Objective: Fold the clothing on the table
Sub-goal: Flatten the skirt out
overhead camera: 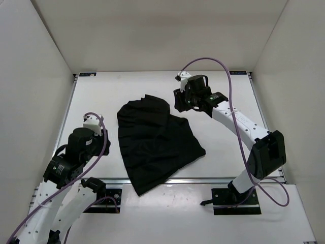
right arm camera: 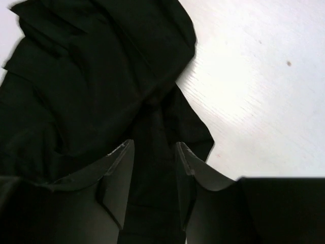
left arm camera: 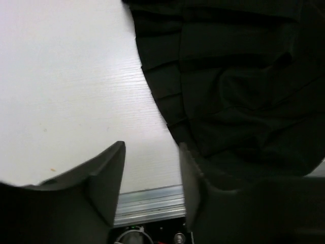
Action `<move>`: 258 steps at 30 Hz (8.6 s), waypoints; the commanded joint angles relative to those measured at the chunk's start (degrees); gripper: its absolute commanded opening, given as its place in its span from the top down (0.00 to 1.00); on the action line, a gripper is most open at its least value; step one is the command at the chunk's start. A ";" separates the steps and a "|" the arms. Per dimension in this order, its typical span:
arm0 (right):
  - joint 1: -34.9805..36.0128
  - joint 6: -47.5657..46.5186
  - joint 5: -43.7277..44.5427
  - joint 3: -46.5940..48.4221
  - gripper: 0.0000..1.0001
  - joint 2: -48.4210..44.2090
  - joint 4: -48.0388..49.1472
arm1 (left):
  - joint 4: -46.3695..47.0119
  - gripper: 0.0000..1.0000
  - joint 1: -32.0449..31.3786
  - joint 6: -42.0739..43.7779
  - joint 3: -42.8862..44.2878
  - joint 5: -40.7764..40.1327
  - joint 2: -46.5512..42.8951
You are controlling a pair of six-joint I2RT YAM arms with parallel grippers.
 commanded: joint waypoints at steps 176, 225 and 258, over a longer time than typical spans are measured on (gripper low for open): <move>8.89 18.65 7.77 -29.40 0.66 -2.50 9.01 | 49.75 1.00 -9.08 -31.41 -31.85 20.55 27.41; 5.81 22.96 2.22 -42.77 0.56 -22.82 14.72 | 43.77 1.00 -1.44 -26.31 -35.37 21.70 18.88; -7.26 18.74 -8.12 -47.75 1.00 -36.84 3.83 | 42.55 1.00 0.85 -24.03 -34.84 22.22 19.41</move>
